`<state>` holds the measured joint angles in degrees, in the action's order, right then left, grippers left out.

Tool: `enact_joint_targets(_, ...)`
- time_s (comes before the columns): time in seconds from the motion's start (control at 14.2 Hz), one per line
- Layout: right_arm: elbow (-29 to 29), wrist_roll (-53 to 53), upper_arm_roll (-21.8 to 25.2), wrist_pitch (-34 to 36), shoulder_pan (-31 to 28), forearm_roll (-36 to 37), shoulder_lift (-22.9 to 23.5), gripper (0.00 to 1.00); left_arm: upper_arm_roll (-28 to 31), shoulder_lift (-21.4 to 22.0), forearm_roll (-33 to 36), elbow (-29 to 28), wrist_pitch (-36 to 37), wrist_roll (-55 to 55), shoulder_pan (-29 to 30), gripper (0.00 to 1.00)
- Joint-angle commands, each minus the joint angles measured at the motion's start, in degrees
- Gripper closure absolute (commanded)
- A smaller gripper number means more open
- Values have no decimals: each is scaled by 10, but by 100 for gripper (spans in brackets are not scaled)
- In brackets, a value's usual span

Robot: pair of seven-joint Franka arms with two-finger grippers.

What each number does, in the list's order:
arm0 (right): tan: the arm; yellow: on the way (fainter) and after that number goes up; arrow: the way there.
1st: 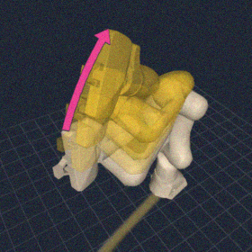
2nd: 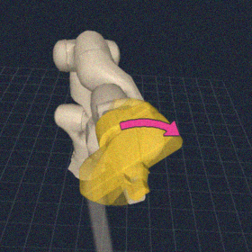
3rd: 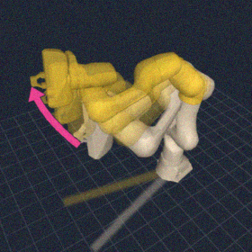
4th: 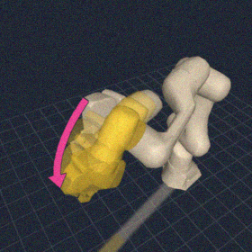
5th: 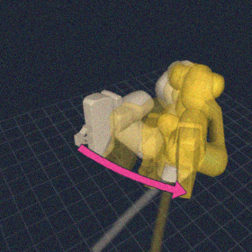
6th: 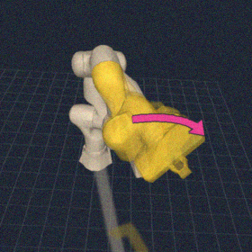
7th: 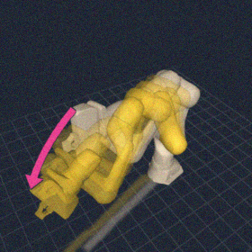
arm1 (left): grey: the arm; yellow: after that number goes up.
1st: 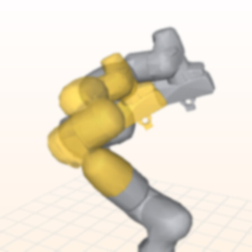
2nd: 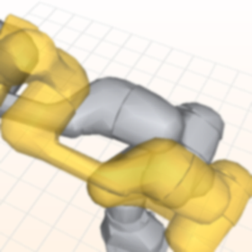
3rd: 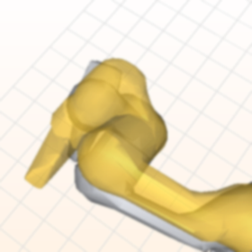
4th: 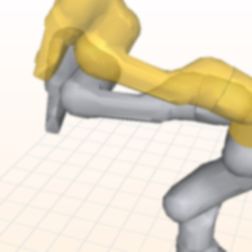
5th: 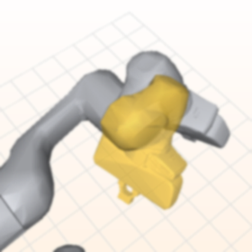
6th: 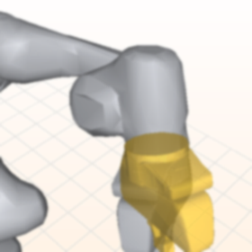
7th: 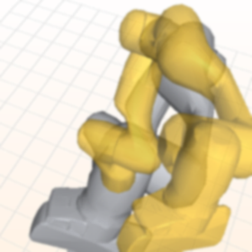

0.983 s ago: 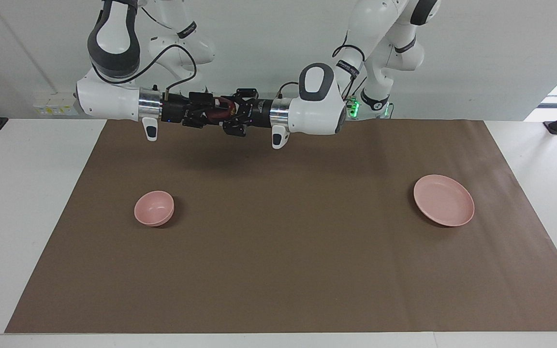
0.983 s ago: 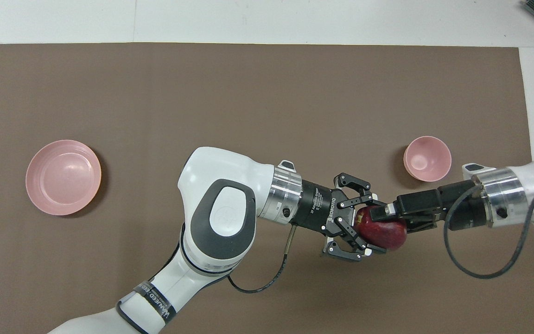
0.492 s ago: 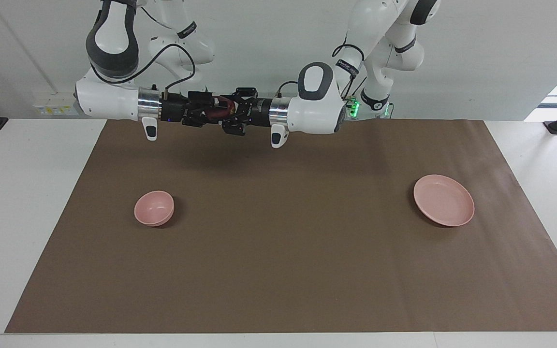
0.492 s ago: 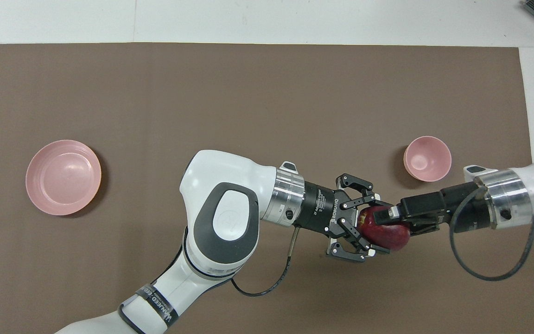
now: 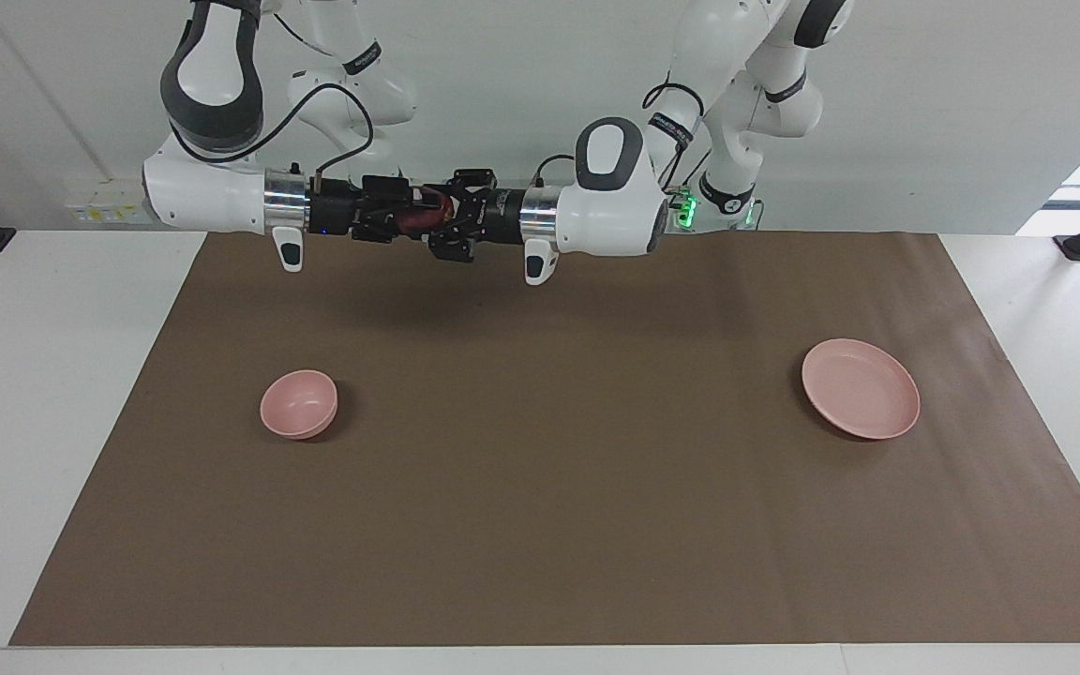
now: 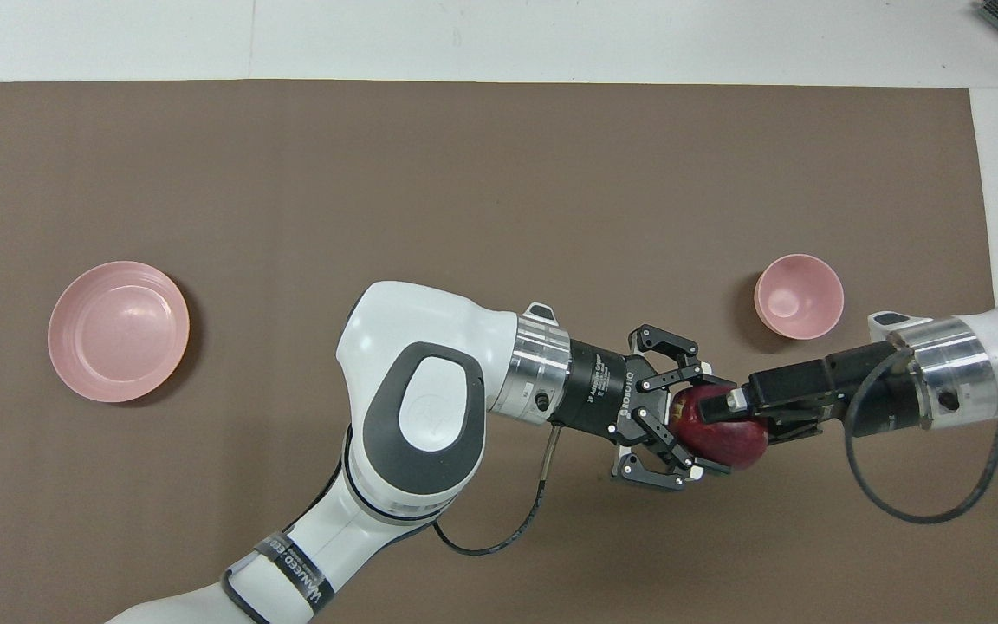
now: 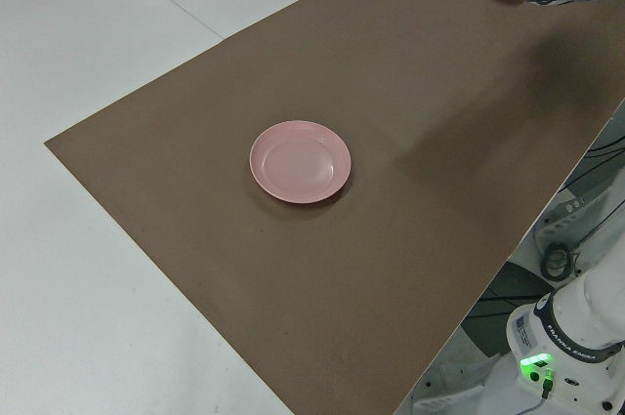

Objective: Move apple from plate to bowl
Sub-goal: 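Close the right gripper on the apple held by the left gripper, then open the left gripper and pull the apple away with the right gripper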

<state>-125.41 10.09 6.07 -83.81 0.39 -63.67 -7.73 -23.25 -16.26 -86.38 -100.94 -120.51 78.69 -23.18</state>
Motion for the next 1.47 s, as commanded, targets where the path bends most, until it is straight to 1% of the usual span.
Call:
enact_joint_targets(0.0,15,-38,-5,19,-4,24,4,100,9,13,-13,-11,-32,1,-11,100)
enact_joint_targets(0.07,23,-38,-5,19,-5,36,10,100,9,12,-13,-8,-30,1,-10,31)
enact_joint_targets(0.14,26,-37,-4,17,-7,49,13,100,9,12,-12,-8,-30,1,-9,0)
enact_joint_targets(0.49,59,-9,-4,15,-38,122,33,100,14,14,8,-15,-22,8,4,0)
enact_joint_targets(0.56,72,4,-4,8,-38,156,42,100,15,13,28,-15,-22,8,11,0)
enact_joint_targets(0.7,110,18,-5,-35,-37,236,67,100,15,11,71,-15,-23,9,16,0)
enact_joint_targets(0.84,148,21,-5,-51,-29,308,93,100,15,11,133,-15,-20,9,26,0)
enact_joint_targets(0.91,156,20,-6,-65,-29,337,99,100,15,10,159,-15,-17,9,37,0)
enact_joint_targets(0.98,160,20,-9,-78,-28,359,102,100,15,9,188,-15,-9,10,43,0)
enact_joint_targets(1.05,159,20,-13,-99,-26,389,103,100,15,9,235,-15,-5,9,45,0)
enact_joint_targets(1.19,159,21,-20,-145,5,470,105,100,15,10,313,-14,12,9,66,0)
enact_joint_targets(1.26,157,24,-22,-172,18,514,108,100,15,9,347,-13,33,7,70,0)
enact_joint_targets(1.4,157,34,-23,-212,50,601,119,100,16,8,409,-12,68,5,95,0)
